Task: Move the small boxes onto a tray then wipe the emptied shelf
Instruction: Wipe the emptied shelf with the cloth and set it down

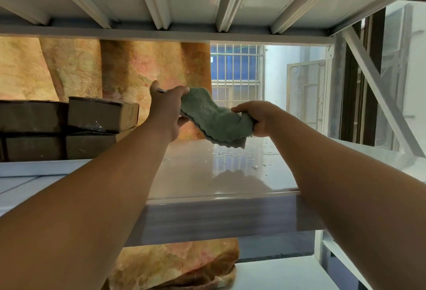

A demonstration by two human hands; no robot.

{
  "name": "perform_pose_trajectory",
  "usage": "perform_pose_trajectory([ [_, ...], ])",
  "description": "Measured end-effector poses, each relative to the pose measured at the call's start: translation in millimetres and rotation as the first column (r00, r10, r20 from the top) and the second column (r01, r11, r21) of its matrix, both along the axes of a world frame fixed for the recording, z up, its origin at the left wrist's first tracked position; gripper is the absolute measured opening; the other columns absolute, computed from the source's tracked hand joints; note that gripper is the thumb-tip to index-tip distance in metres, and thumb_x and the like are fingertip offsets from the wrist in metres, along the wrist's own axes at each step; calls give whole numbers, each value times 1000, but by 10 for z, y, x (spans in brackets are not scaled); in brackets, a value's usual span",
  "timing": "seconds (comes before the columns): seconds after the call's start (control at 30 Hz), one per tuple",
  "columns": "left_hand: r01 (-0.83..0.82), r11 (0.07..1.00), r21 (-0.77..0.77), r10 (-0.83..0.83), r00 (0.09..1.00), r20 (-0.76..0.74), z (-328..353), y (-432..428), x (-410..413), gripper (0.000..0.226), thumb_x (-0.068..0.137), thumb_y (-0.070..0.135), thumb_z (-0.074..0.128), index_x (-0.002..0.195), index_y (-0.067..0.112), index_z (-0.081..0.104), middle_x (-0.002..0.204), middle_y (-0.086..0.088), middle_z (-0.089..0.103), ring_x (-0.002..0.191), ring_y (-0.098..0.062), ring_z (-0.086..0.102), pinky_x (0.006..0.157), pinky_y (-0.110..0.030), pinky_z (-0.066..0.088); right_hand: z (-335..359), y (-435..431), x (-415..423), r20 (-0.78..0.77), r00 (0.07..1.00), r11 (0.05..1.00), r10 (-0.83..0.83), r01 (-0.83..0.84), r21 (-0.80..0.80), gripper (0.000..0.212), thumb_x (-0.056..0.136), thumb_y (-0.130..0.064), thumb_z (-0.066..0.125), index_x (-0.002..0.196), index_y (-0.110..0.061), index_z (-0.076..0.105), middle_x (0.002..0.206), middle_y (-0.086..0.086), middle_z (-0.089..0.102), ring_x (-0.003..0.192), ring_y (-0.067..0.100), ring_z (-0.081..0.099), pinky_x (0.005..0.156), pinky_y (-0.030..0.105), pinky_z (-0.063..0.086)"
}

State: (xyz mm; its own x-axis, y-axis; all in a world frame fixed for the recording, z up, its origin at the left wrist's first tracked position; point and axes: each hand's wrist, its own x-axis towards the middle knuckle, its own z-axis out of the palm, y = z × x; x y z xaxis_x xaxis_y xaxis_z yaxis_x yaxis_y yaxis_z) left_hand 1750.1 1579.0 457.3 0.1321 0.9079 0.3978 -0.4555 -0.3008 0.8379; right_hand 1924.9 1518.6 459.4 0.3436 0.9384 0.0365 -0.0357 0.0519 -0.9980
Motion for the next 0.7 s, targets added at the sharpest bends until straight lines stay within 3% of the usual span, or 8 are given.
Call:
perform_pose_trajectory([
  [0.07,32,1000,-1,-31,997,64,9,15,-57,72,86,10,56,142,38,21,115,-8,47,87,-23,57,56,-30,55,39,-22,50,-114,990,995,82,-75,62,8,92,-8,54,97,-2,57,91,11,60,77,19,60,64,28,54],
  [0.17,157,988,3,-156,978,140,45,17,-94,33,85,12,56,116,22,60,104,-8,57,86,-23,62,56,-29,56,61,-59,167,-173,980,989,94,-72,127,21,94,-1,46,111,-9,55,100,11,57,90,21,59,78,30,53],
  [0.3,61,997,-37,-65,992,-105,7,-17,-44,7,80,13,63,85,8,63,80,-8,62,64,-20,65,48,-25,54,-36,-103,289,207,976,997,-73,72,12,31,95,1,44,123,-4,55,119,15,57,104,25,57,92,33,51],
  [0.4,-156,987,-46,112,860,-498,-108,-5,-24,12,84,0,54,86,4,66,88,-13,62,70,-25,61,41,-26,51,-150,-123,384,726,646,940,-234,342,-2,33,94,-1,44,126,1,54,130,19,55,116,33,55,99,40,47],
  [0.53,-137,990,39,125,704,-699,-172,-48,-62,31,86,-11,43,87,5,69,113,-17,55,95,-36,56,44,-34,52,-203,-189,392,861,446,906,-246,421,41,30,94,-11,51,119,4,58,109,17,61,97,25,58,90,32,49],
  [0.6,-15,999,45,42,727,-685,-163,-128,-57,32,86,-12,42,106,-1,64,107,-17,59,81,-26,60,41,-24,54,-178,-232,389,732,643,949,-227,315,17,31,89,-20,62,109,4,60,103,18,63,93,27,63,90,36,52],
  [0.67,129,991,-16,-115,815,-568,-129,-232,-43,34,86,-16,39,111,-3,59,95,-16,57,69,-21,63,45,-22,55,-117,-345,357,290,956,999,-38,40,-2,28,85,-26,66,95,1,61,93,18,64,74,24,66,75,35,59],
  [0.7,175,984,-26,-164,851,-500,-107,-277,-38,33,86,-17,38,109,-2,58,91,-16,56,63,-20,65,47,-22,55,-83,-392,358,77,992,994,98,-101,40,25,86,-27,63,88,-2,61,87,15,62,64,20,66,62,29,60],
])
